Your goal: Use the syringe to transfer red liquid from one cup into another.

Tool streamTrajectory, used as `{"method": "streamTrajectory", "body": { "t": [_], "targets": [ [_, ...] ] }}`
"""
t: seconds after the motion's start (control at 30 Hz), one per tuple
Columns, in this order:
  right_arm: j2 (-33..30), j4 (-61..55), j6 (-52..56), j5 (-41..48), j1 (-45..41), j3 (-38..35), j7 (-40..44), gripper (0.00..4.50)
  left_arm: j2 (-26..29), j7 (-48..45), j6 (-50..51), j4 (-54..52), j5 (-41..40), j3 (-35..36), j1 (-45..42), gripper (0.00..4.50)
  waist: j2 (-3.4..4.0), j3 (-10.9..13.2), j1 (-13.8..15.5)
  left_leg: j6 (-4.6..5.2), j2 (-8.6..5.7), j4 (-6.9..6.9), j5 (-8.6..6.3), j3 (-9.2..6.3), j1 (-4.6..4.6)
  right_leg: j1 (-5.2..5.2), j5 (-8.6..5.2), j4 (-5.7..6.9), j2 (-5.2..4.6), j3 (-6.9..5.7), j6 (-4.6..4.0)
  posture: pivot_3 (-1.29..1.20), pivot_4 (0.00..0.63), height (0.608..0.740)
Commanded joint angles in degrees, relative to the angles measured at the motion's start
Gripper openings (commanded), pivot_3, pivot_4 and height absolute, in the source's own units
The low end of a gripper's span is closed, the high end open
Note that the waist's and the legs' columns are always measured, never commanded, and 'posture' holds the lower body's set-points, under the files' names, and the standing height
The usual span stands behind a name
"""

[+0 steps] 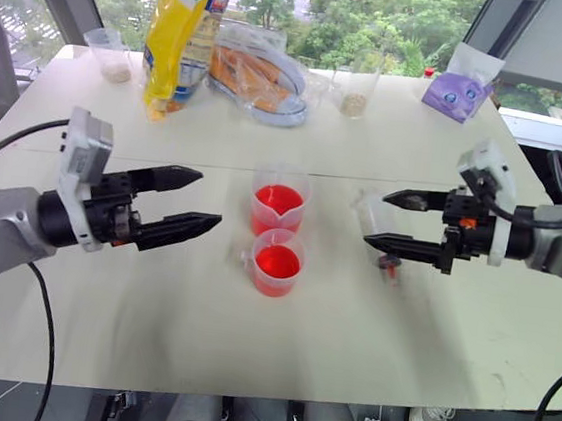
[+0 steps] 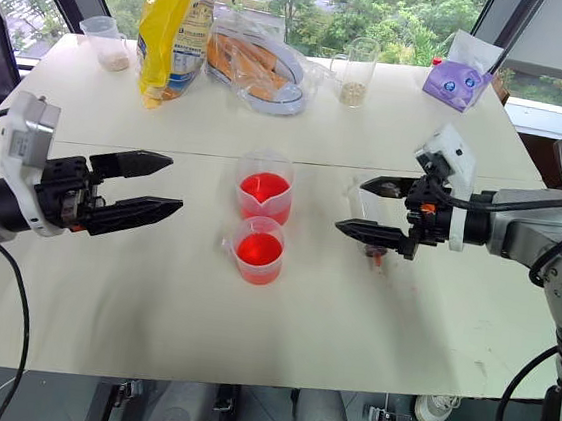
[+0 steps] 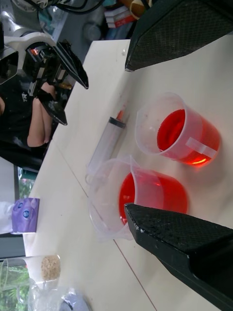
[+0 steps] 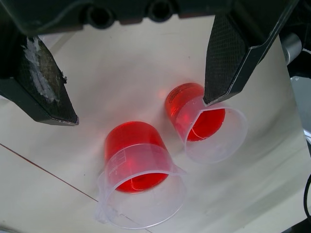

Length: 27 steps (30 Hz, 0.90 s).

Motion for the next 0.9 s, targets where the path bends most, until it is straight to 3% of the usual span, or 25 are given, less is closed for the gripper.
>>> {"method": "streamTrajectory", "body": {
  "t": [0.03,0.6,0.9],
  "targets": [
    [0.0,-0.9,-0.8,0.2,-1.4,-0.6,-0.5,4.46,0.2,0.2,-0.4,-0.3,-1.4,1.2,-0.7,4.5,0.0,0.0,0.0,0.0,0.0,0.0,0.0,0.0,0.0,0.0,0.0,0.0,0.0,0.0,0.0,0.0,0.15,0.74],
    [-1.2,-1.1,2.2,0.8,-0.4,-0.5,-2.3,4.46,0.2,0.1,-0.8,0.2,-1.5,1.0,-0.9,4.5,0.0,0.0,0.0,0.0,0.0,0.01,0.0,0.0,0.0,0.0,0.0,0.0,0.0,0.0,0.0,0.0,0.15,0.74],
    [0.4,3.8,12.7,-2.2,-7.8,4.7,-10.4,4.46,-1.5,-0.4,-2.1,0.0,0.2,-0.6,-0.5,4.5,0.0,0.0,-0.1,-0.01,0.0,0.01,0.0,0.0,0.01,0.0,0.0,0.01,0.0,0.0,-0.01,0.0,0.15,0.74]
  ]
}}
